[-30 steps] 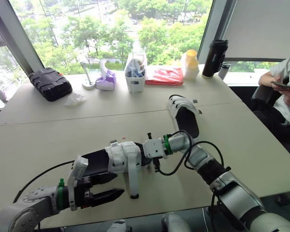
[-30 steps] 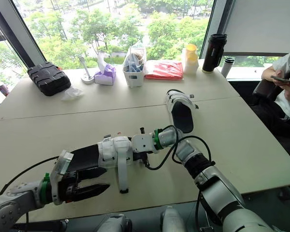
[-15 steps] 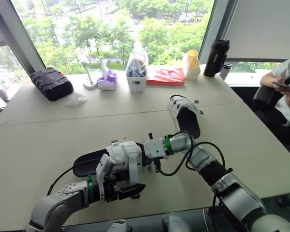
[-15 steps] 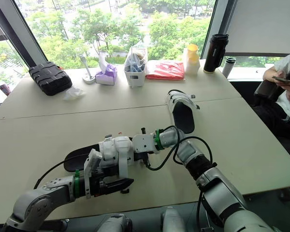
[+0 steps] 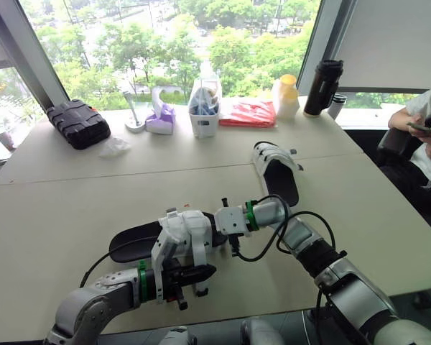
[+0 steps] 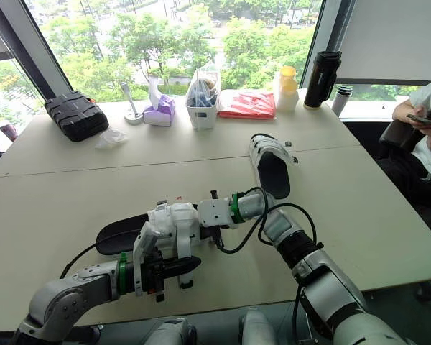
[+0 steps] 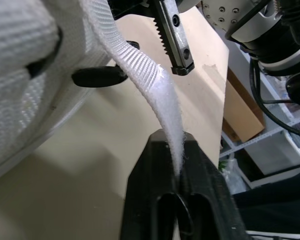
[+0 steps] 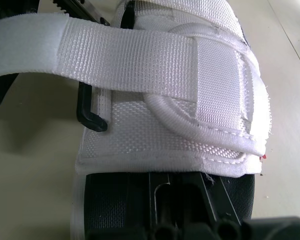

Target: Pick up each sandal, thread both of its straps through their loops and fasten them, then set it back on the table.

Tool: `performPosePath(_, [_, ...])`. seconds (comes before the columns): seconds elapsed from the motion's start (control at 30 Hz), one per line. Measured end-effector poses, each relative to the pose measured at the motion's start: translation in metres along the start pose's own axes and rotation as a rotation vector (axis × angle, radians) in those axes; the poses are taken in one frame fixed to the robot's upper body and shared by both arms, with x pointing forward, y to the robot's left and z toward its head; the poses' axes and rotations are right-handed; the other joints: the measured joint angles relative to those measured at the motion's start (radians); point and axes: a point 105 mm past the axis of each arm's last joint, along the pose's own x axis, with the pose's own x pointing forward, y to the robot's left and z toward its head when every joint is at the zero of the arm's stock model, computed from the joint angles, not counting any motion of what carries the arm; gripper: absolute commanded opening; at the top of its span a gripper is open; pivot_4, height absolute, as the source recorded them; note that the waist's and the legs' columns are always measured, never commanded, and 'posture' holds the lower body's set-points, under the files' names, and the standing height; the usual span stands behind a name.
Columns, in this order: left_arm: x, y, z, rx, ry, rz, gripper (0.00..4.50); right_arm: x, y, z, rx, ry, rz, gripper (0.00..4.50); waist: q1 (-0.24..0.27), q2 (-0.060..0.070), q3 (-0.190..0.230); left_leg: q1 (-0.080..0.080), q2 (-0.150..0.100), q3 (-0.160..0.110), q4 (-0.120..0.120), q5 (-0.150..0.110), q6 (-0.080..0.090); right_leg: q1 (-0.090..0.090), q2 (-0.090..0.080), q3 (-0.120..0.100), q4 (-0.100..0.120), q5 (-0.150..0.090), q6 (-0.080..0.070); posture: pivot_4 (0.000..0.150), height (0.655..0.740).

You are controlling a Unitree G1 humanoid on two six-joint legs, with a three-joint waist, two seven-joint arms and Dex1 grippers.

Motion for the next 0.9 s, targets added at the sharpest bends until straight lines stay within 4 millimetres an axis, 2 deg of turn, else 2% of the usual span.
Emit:
performPosePath(0.13, [-0.013, -0.009, 0.023, -0.039, -0.057, -0.087, 0.08, 0.000, 0.000, 0.000, 0.001, 0.000, -0.001, 0.00, 0.000, 0.000, 0.000, 0.000, 0.000, 0.000, 0.000, 0.000, 0.000, 0.000, 0.000, -0.001, 0.000, 0.000, 0.000, 0.150, 0.7400])
performPosePath(0.23, [-0.020, -0.013, 0.051, 0.017, -0.113, -0.119, 0.08, 0.001, 0.000, 0.000, 0.003, -0.001, 0.000, 0.00, 0.000, 0.000, 0.000, 0.000, 0.000, 0.000, 0.000, 0.000, 0.000, 0.000, 0.000, -0.001, 0.000, 0.000, 0.000, 0.150, 0.7400])
performPosePath(0.3, [-0.021, -0.014, 0.061, 0.048, -0.120, -0.128, 0.08, 0.001, 0.000, 0.000, 0.001, -0.002, 0.000, 0.00, -0.001, 0.000, 0.000, 0.000, 0.000, 0.000, 0.000, 0.000, 0.000, 0.000, 0.000, -0.001, 0.000, 0.000, 0.000, 0.150, 0.7400])
performPosePath(0.43, [-0.027, -0.004, 0.104, 0.164, -0.195, -0.096, 0.08, 0.001, -0.001, 0.000, 0.002, 0.000, 0.001, 0.00, 0.000, -0.001, 0.000, 0.000, -0.001, 0.000, 0.000, 0.000, 0.000, 0.000, 0.001, -0.001, 0.000, 0.000, 0.000, 0.150, 0.7400])
performPosePath(0.5, [-0.029, 0.001, 0.117, 0.197, -0.231, -0.077, 0.08, 0.002, -0.001, 0.001, -0.001, -0.003, 0.003, 0.00, -0.003, -0.001, 0.000, 0.000, -0.001, 0.000, 0.000, 0.000, 0.000, 0.000, 0.001, -0.001, 0.000, 0.000, 0.000, 0.150, 0.7400])
performPosePath(0.57, [-0.028, 0.009, 0.120, 0.199, -0.258, -0.056, 0.08, 0.002, -0.001, 0.001, -0.004, -0.005, 0.005, 0.00, -0.006, -0.001, 0.000, 0.000, -0.001, 0.000, 0.000, 0.000, 0.000, 0.000, 0.001, -0.001, 0.000, 0.001, -0.001, 0.150, 0.7400])
performPosePath(0.7, [-0.017, 0.023, 0.112, 0.134, -0.261, -0.057, 0.08, 0.003, -0.001, 0.001, -0.004, -0.006, 0.001, 0.00, -0.008, -0.001, 0.000, 0.000, -0.001, 0.000, 0.000, 0.000, -0.001, 0.000, 0.001, -0.001, 0.000, 0.002, -0.002, 0.150, 0.7400])
performPosePath(0.9, [-0.009, 0.019, 0.105, 0.042, -0.268, -0.126, 0.08, 0.004, -0.001, 0.002, -0.007, -0.007, 0.001, 0.00, -0.018, -0.001, 0.000, 0.000, -0.001, -0.001, 0.000, 0.000, -0.001, 0.000, 0.001, -0.001, 0.000, 0.001, 0.000, 0.150, 0.7400])
